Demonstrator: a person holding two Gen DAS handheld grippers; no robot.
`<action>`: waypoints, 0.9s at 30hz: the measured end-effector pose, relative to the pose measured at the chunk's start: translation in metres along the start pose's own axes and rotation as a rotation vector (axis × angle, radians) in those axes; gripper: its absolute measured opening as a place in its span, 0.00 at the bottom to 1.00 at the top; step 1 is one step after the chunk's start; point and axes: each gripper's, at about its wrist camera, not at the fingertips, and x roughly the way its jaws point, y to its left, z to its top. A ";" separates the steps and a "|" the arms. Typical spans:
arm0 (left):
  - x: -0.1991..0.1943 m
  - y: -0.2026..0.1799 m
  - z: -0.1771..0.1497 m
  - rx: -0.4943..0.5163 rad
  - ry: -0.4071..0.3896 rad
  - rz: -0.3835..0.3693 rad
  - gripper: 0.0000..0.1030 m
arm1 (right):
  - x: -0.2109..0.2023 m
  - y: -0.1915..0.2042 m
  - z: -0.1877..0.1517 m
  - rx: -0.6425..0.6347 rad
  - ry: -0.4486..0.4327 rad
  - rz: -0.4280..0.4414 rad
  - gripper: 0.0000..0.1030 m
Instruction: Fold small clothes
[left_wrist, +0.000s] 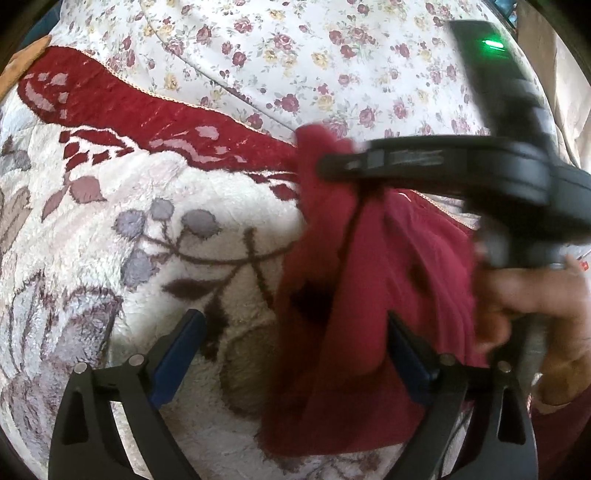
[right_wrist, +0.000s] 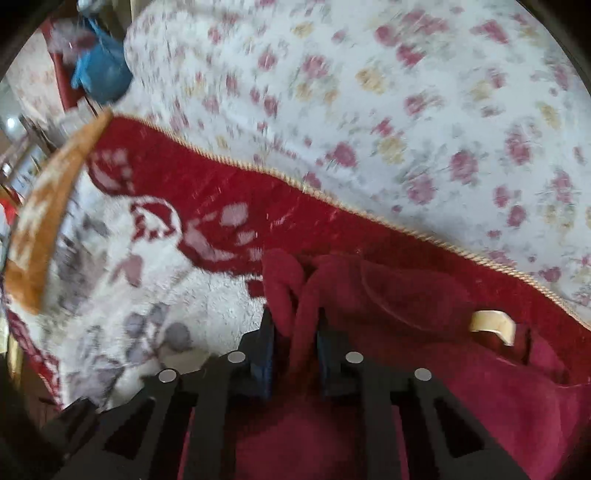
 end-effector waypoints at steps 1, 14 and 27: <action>0.003 -0.001 0.001 0.001 -0.004 0.000 0.92 | -0.008 -0.003 -0.001 0.011 -0.010 0.012 0.18; 0.010 -0.020 0.006 0.068 -0.012 -0.132 0.37 | -0.023 -0.024 -0.012 0.084 -0.012 0.069 0.21; 0.006 -0.019 0.005 0.070 -0.018 -0.146 0.27 | 0.020 0.016 0.016 0.033 0.118 0.066 0.85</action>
